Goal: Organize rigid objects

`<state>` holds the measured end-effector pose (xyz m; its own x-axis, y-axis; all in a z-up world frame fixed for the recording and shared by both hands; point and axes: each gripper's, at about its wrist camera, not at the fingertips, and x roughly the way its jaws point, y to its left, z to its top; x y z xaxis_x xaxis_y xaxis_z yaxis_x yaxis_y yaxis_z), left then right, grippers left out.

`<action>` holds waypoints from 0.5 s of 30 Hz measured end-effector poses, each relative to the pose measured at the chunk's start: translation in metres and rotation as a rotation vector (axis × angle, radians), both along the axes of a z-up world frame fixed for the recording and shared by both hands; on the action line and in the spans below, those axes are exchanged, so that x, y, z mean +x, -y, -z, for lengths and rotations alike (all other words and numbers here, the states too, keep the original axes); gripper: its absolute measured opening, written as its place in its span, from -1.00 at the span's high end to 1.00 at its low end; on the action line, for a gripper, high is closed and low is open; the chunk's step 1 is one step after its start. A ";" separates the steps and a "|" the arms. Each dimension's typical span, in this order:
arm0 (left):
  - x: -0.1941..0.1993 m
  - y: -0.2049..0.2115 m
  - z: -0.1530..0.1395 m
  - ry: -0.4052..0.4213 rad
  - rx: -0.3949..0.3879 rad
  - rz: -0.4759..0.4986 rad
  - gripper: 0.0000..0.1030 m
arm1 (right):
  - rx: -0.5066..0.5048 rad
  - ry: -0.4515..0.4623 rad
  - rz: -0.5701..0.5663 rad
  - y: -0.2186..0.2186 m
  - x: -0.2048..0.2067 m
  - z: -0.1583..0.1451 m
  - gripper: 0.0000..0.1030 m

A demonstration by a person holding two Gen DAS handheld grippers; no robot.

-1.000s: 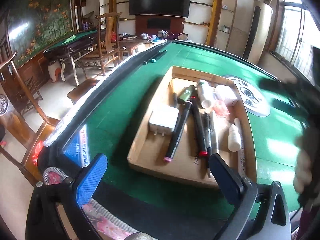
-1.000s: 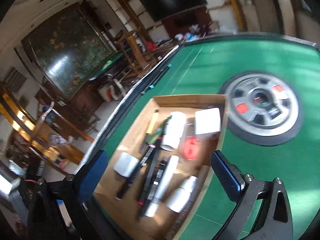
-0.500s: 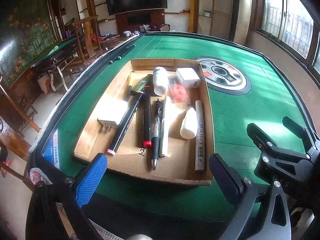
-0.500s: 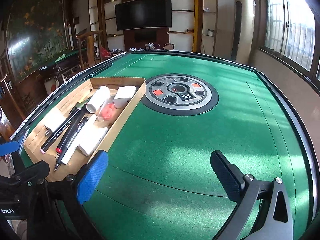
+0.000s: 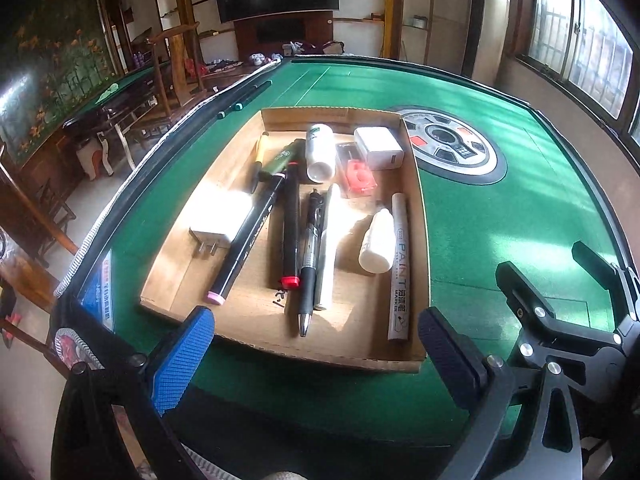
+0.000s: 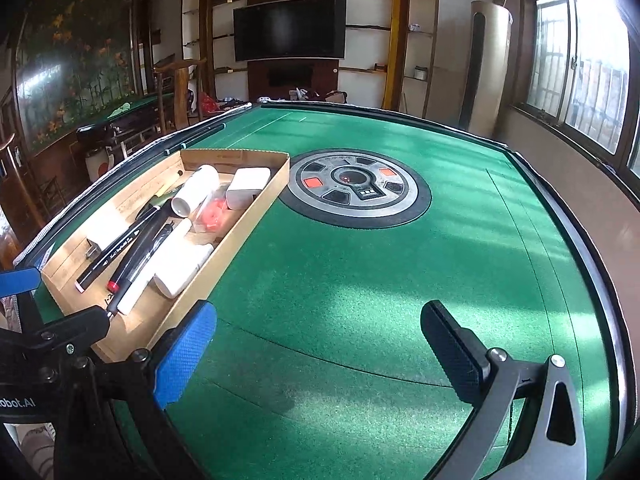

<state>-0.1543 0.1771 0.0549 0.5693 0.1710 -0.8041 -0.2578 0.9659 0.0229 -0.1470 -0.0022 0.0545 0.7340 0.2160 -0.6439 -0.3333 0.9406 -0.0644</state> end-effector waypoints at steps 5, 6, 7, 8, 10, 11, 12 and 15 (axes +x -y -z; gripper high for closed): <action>0.000 -0.014 0.005 -0.004 -0.015 -0.026 -0.99 | -0.023 0.005 -0.003 -0.009 -0.004 0.001 -0.98; 0.000 -0.017 0.006 -0.003 -0.015 -0.036 -0.99 | -0.029 0.008 -0.005 -0.011 -0.005 0.001 -0.98; 0.000 -0.021 0.007 -0.001 -0.018 -0.042 -0.99 | -0.035 0.012 -0.007 -0.014 -0.005 0.001 -0.98; 0.000 -0.024 0.008 -0.002 -0.024 -0.049 -0.99 | -0.042 0.015 -0.009 -0.016 -0.006 0.000 -0.98; -0.001 -0.033 0.009 0.002 -0.033 -0.072 -0.99 | -0.060 0.024 -0.017 -0.022 -0.008 0.000 -0.98; -0.002 -0.037 0.010 0.007 -0.041 -0.084 -0.99 | -0.066 0.028 -0.023 -0.026 -0.009 -0.001 -0.98; -0.003 -0.042 0.011 0.011 -0.050 -0.091 -0.99 | -0.072 0.030 -0.028 -0.029 -0.010 -0.001 -0.98; -0.008 -0.050 0.009 0.028 -0.052 -0.105 -0.99 | -0.083 0.033 -0.041 -0.036 -0.012 0.000 -0.98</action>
<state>-0.1621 0.2273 0.0458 0.5732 0.1892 -0.7973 -0.3570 0.9334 -0.0352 -0.1589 0.0335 0.0547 0.7469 0.1933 -0.6362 -0.3676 0.9173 -0.1529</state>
